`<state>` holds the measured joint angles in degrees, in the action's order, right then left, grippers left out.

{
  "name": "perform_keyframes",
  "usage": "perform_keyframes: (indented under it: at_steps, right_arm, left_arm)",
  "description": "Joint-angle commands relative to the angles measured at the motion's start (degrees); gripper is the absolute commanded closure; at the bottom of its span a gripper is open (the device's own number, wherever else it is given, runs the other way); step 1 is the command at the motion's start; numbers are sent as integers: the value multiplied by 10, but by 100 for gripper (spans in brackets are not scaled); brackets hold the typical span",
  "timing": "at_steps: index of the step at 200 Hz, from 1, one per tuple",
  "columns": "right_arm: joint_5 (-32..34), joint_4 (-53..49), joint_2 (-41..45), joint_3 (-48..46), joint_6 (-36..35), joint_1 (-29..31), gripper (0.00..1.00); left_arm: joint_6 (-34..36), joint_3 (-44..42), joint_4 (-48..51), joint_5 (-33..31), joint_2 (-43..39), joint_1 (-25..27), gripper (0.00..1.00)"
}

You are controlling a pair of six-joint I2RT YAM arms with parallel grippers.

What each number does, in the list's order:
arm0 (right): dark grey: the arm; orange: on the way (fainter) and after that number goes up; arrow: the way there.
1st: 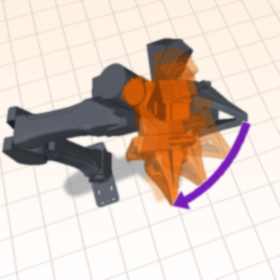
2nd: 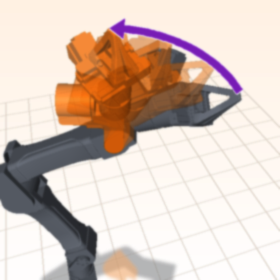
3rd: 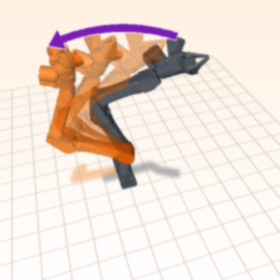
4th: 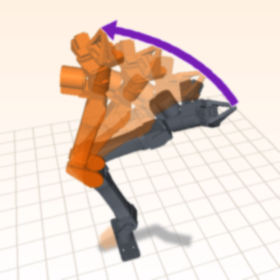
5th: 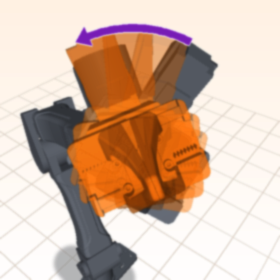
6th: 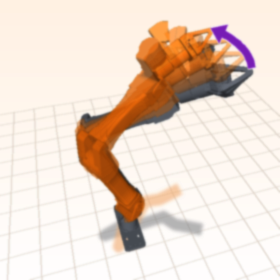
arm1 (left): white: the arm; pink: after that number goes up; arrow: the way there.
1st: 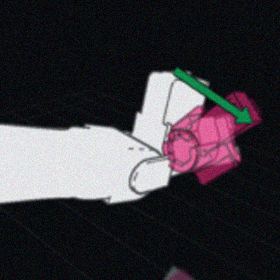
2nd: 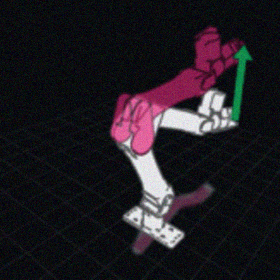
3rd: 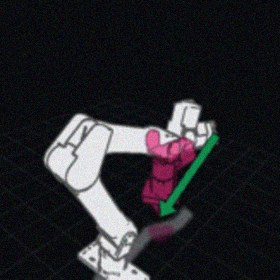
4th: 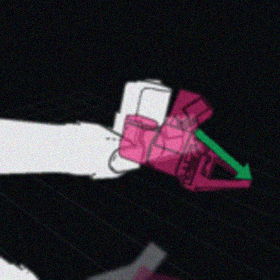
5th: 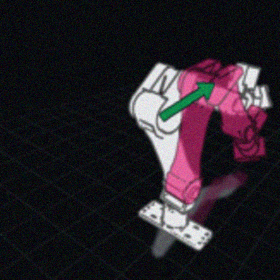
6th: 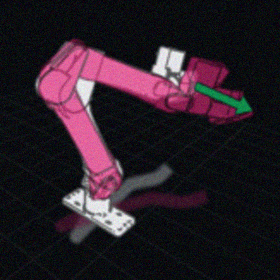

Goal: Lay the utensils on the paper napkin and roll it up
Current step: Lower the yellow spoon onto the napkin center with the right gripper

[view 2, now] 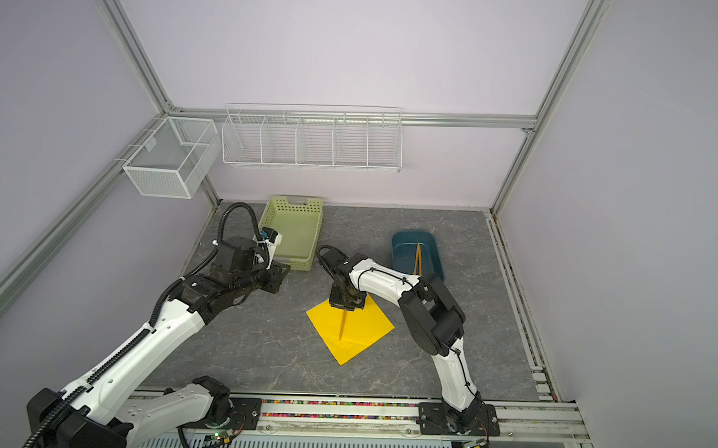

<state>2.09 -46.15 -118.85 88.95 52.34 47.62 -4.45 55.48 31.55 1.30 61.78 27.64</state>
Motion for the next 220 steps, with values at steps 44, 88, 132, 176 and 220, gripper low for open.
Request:
perform_keyframes:
  at_steps: [44,88,132,176,220]
  right_arm:
    - [-3,5,-15,5,20,-6,90]
    - [-1,6,-23,4,17,-8,89]
    - [-4,10,-30,4,17,-9,88]
    - [-6,11,-33,0,19,-10,84]
    - [-7,10,-33,-1,22,-10,79]
  left_arm:
    - [0,-3,-8,-6,3,-3,70]
    - [0,-2,-7,-7,4,-3,70]
    - [1,-2,-6,-8,4,-3,70]
    - [0,-1,-6,-8,6,-2,70]
    - [0,-1,-6,-12,6,-3,70]
